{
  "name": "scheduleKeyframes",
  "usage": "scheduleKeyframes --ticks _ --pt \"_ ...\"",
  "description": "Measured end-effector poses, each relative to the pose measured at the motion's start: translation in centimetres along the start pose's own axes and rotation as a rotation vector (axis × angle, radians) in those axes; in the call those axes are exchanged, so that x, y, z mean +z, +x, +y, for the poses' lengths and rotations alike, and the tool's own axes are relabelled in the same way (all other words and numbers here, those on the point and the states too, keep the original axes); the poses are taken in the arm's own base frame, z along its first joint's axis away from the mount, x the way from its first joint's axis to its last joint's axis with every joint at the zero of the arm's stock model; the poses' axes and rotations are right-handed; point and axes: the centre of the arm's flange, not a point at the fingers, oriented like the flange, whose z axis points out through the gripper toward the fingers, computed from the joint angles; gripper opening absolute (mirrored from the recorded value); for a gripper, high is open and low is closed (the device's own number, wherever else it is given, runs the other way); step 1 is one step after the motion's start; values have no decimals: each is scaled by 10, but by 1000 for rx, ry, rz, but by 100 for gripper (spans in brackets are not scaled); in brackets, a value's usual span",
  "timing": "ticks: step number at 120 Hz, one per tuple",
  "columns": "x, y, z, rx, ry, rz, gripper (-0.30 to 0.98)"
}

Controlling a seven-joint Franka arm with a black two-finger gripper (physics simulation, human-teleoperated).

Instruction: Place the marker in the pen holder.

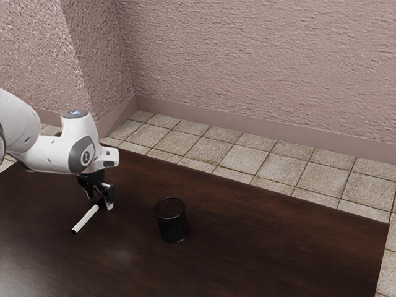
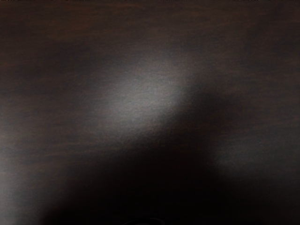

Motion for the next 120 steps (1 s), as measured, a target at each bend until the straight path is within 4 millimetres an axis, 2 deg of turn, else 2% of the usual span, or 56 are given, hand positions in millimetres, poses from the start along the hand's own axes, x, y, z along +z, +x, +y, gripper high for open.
scheduleKeyframes --ticks 12,43,71,100,120 --pt "0 1 0 4 3 10 62" --pt "-2 3 0 4 22 23 27" --pt "-9 4 -2 -60 69 31 3" --pt "-6 1 -3 -89 21 32 -3" --pt "-4 0 -3 -76 12 32 4"
